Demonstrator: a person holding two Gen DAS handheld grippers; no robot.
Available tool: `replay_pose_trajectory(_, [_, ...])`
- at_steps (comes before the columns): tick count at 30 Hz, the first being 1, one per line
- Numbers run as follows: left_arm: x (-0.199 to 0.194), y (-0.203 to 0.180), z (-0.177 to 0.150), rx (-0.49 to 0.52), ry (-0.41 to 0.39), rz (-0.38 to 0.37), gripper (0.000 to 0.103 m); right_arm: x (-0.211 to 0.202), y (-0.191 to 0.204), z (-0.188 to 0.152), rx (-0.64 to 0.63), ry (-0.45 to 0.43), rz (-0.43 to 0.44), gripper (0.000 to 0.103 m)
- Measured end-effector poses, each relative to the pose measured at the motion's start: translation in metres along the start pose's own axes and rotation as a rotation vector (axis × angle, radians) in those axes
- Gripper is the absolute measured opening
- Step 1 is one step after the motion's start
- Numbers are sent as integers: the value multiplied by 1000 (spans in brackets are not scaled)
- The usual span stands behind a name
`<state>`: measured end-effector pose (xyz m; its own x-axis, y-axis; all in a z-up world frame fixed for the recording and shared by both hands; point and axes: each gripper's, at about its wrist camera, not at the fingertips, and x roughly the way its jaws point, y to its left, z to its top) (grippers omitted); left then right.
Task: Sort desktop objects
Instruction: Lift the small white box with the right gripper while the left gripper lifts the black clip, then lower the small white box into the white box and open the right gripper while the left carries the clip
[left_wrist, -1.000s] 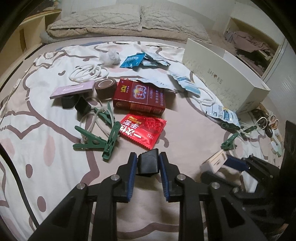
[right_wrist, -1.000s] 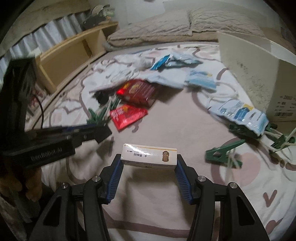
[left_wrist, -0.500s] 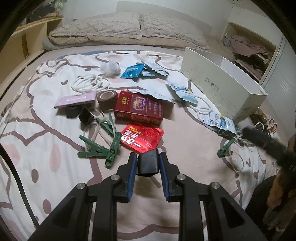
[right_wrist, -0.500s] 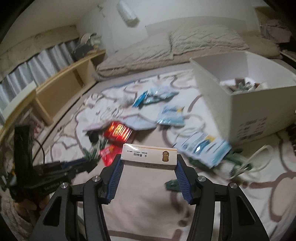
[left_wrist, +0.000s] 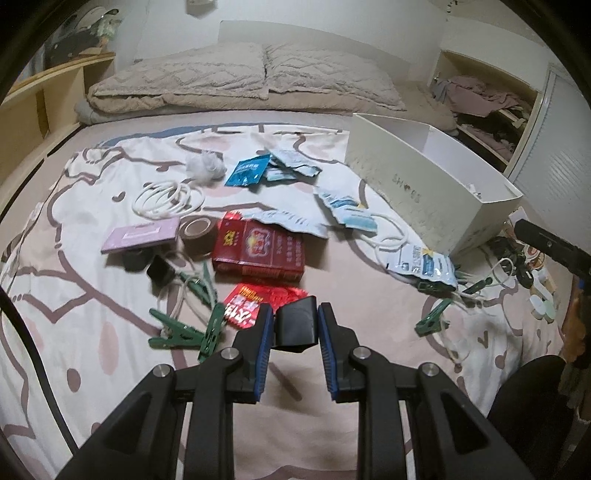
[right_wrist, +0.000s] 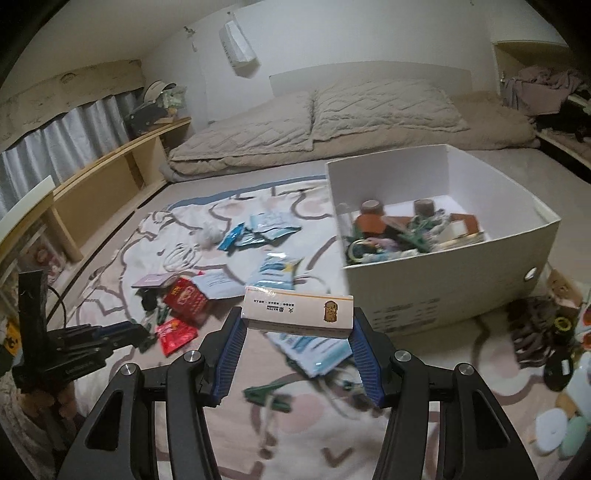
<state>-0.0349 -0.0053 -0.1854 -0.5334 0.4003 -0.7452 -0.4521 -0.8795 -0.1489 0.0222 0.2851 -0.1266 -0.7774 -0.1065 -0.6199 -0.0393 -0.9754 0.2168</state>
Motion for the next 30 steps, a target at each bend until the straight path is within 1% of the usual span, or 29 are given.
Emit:
replay_pose_trajectory(4, [-3, -12, 8, 14, -21, -23, 25, -6, -17, 4, 21, -16, -8, 57])
replay_pose_trajectory(10, [-5, -35, 25, 58, -53, -25, 25, -12, -42, 16, 65, -51, -13, 57])
replay_pose_trajectory(16, [0, -62, 44, 88, -73, -65, 25, -21, -63, 26, 90, -93, -27, 57])
replay_pose_trajectory(19, [3, -80, 56, 110, -93, -86, 25, -25, -74, 31, 90, -111, -39, 57])
replay_pose_trajectory(25, [7, -116, 80, 152, -142, -103, 25, -30, -92, 45, 73, -143, -47, 57])
replay_pose_trajectory(30, [14, -140, 97, 165, -172, -137, 25, -31, -106, 57, 43, -157, -57, 57])
